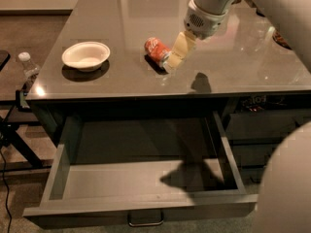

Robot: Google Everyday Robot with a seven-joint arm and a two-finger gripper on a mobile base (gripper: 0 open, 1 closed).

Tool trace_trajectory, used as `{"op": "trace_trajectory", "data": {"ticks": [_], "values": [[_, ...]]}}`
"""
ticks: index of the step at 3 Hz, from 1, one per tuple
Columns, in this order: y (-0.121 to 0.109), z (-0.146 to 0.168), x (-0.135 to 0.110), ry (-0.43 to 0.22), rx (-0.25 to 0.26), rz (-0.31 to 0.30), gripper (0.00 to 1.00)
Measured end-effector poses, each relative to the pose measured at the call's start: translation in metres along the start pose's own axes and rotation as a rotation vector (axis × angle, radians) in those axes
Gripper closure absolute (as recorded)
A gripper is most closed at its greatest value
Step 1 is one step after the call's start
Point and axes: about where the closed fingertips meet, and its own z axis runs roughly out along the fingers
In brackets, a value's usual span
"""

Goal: Place coke can into top drawer

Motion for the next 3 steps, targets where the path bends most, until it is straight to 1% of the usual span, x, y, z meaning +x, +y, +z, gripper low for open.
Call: {"op": "trace_trajectory", "data": {"ticks": [1, 2, 3], "values": [[-0.002, 0.001, -0.005, -0.008, 0.003, 0.000, 0.00], [-0.003, 0.006, -0.013, -0.025, -0.015, 0.014, 0.00], [-0.009, 0.020, -0.036, -0.023, -0.043, 0.049, 0.00]]}}
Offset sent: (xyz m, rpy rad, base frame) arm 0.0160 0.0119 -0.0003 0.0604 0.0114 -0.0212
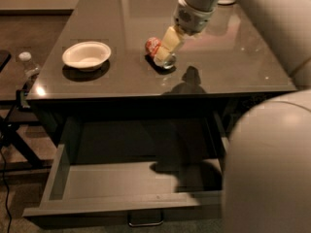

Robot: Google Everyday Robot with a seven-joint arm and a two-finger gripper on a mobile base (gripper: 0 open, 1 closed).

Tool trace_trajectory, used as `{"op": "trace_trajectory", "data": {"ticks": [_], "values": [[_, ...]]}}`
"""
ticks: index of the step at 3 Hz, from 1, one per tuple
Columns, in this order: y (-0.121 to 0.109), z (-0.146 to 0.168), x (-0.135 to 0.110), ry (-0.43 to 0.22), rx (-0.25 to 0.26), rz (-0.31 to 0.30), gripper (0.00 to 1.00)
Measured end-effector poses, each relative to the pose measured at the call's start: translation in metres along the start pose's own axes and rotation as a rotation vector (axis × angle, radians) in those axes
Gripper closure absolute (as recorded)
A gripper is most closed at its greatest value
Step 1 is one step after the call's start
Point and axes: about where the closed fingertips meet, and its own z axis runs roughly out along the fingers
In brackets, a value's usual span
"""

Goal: Place coke can into top drawer

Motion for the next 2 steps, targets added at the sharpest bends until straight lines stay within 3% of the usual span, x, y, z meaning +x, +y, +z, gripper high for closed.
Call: {"op": "trace_trajectory", "data": {"ticks": [2], "values": [[-0.010, 0.013, -0.035, -0.003, -0.003, 0.029, 0.00]]}}
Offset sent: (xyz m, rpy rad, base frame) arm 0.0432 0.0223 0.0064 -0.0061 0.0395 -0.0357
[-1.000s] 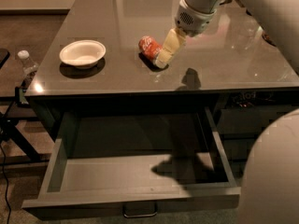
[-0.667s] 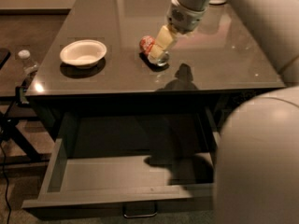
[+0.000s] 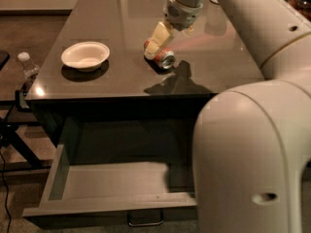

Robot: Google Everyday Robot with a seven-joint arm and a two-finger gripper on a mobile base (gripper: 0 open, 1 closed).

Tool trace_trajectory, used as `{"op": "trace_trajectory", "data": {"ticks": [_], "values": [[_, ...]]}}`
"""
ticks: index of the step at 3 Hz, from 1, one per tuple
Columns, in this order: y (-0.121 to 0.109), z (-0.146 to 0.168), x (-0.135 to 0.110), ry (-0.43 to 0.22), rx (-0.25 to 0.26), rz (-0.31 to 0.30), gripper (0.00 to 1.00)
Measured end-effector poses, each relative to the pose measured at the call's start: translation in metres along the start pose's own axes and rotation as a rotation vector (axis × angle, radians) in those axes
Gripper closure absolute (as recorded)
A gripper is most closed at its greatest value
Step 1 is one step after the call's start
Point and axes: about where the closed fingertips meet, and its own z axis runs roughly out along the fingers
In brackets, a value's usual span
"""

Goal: Place coke can into top drawer

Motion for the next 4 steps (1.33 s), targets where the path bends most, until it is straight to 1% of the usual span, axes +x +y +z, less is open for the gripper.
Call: {"op": "trace_trajectory", "data": {"ticks": [2, 3, 4], "values": [[-0.021, 0.021, -0.020, 0.029, 0.032, 0.016, 0.00], [-0.030, 0.030, -0.025, 0.038, 0.045, 0.022, 0.00], [-0.035, 0.041, -0.027, 0.049, 0.045, 0.028, 0.00]]}}
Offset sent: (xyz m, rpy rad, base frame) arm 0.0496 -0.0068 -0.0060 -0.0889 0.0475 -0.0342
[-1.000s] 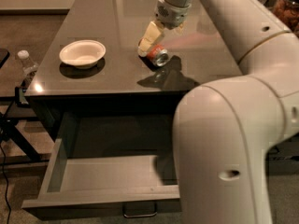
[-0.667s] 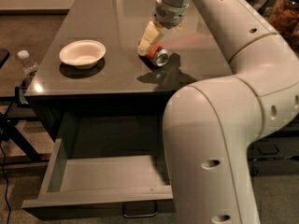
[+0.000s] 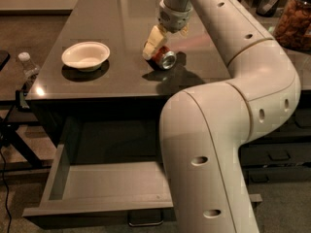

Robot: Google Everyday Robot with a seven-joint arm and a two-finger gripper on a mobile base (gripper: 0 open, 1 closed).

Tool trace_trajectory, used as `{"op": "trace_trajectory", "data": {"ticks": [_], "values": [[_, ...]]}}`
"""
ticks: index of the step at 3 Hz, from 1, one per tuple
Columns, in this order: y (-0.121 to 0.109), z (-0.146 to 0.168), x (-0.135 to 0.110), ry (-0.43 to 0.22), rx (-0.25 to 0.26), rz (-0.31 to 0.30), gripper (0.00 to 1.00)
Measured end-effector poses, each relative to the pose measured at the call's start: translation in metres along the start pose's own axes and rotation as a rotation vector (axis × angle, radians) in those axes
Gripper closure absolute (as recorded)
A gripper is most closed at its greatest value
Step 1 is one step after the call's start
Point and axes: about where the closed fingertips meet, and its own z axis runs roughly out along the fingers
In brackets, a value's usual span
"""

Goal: Place coke can into top drawer

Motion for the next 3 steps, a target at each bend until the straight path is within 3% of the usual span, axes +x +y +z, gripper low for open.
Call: {"op": "trace_trajectory", "data": {"ticks": [3], "values": [[-0.004, 0.024, -0.003, 0.028, -0.006, -0.007, 0.00]]}}
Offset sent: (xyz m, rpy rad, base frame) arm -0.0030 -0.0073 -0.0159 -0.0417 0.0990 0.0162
